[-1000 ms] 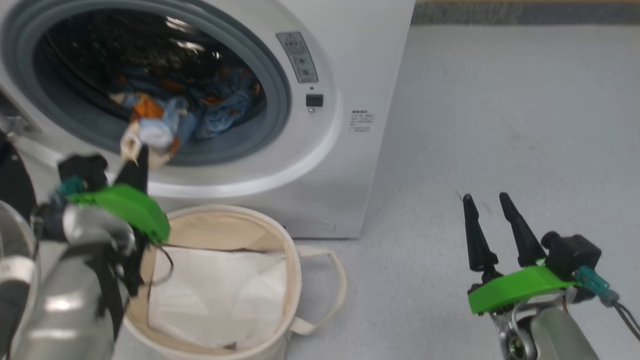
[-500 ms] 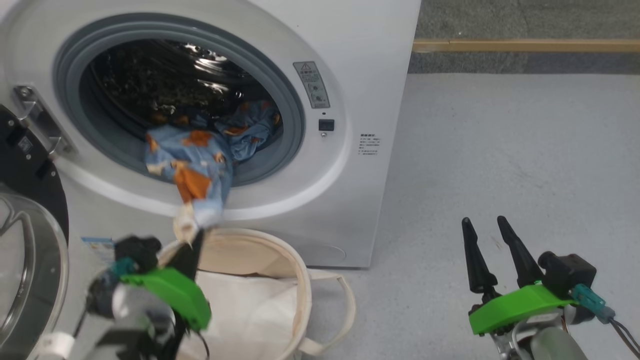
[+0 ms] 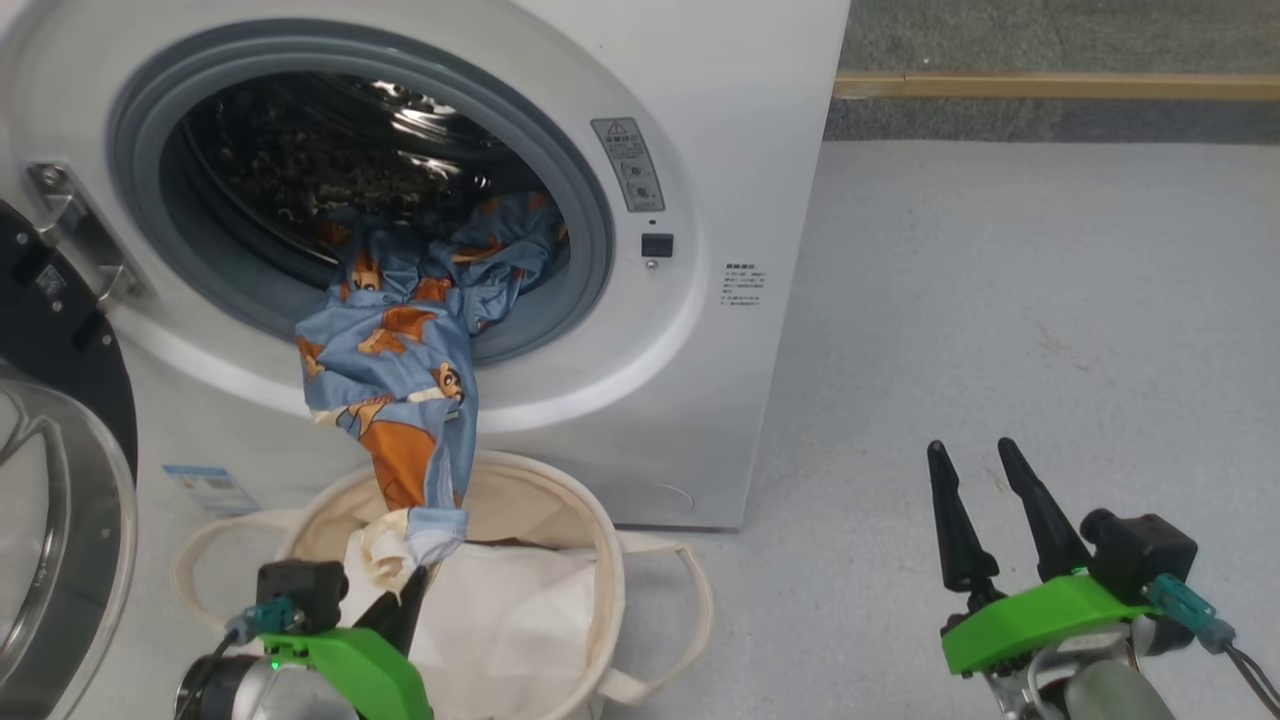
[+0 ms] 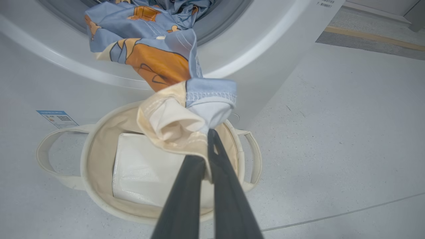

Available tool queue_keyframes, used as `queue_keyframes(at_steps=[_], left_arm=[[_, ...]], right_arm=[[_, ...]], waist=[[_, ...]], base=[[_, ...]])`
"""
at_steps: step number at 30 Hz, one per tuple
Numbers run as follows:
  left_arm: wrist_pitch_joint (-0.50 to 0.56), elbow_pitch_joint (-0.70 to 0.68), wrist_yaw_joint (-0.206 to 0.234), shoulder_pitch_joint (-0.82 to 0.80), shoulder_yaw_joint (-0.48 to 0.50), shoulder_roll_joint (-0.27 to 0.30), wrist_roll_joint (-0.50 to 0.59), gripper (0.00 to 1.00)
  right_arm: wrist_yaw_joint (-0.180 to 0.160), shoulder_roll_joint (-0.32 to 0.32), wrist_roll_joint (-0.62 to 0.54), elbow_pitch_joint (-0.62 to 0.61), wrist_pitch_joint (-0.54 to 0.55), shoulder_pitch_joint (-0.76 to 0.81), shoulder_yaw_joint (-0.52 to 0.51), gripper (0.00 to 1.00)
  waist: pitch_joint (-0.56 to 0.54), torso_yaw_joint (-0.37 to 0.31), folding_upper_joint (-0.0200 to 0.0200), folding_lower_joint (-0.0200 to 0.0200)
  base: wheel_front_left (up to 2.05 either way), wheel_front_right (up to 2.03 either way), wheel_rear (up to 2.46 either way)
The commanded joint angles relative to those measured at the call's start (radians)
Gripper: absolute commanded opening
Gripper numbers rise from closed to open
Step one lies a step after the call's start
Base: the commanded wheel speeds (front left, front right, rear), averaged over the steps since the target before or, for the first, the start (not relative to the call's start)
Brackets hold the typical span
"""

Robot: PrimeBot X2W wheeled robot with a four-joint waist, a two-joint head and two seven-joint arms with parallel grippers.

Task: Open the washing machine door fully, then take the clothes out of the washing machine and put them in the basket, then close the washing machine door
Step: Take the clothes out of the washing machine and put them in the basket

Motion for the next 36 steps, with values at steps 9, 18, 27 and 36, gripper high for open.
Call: queue_keyframes(at_steps=[9, 18, 27, 36], left_arm=[[-0.070, 0.189, -0.023, -0.098, 0.057, -0.018, -0.020, 0.00], [-0.166, 0.598, -0.134, -0.258, 0.070, -0.105, -0.066, 0.00], [-0.257, 0.919, -0.182, -0.424, 0.099, -0.131, -0.093, 0.00], [-0.292, 1.010, -0.190, -0.519, 0.131, -0.103, -0.125, 0.00]], right_arm=[[0.001, -0.013, 0.004, -0.052, -0.012, -0.063, 0.021, 1.00], [0.001, -0.021, -0.005, -0.086, -0.012, -0.101, 0.022, 1.00], [0.001, -0.019, -0.010, -0.140, -0.012, -0.140, 0.012, 1.00], [0.001, -0.005, -0.012, -0.191, -0.012, -0.173, -0.006, 1.00]], waist=[[0.063, -0.015, -0.0001, 0.0001], [0.150, -0.051, -0.0001, 0.0001], [0.276, -0.096, -0.0001, 0.0001], [0.406, -0.143, -0.0001, 0.0001]], base=[[0.00, 0.00, 0.00], [0.00, 0.00, 0.00], [0.00, 0.00, 0.00], [0.00, 0.00, 0.00]])
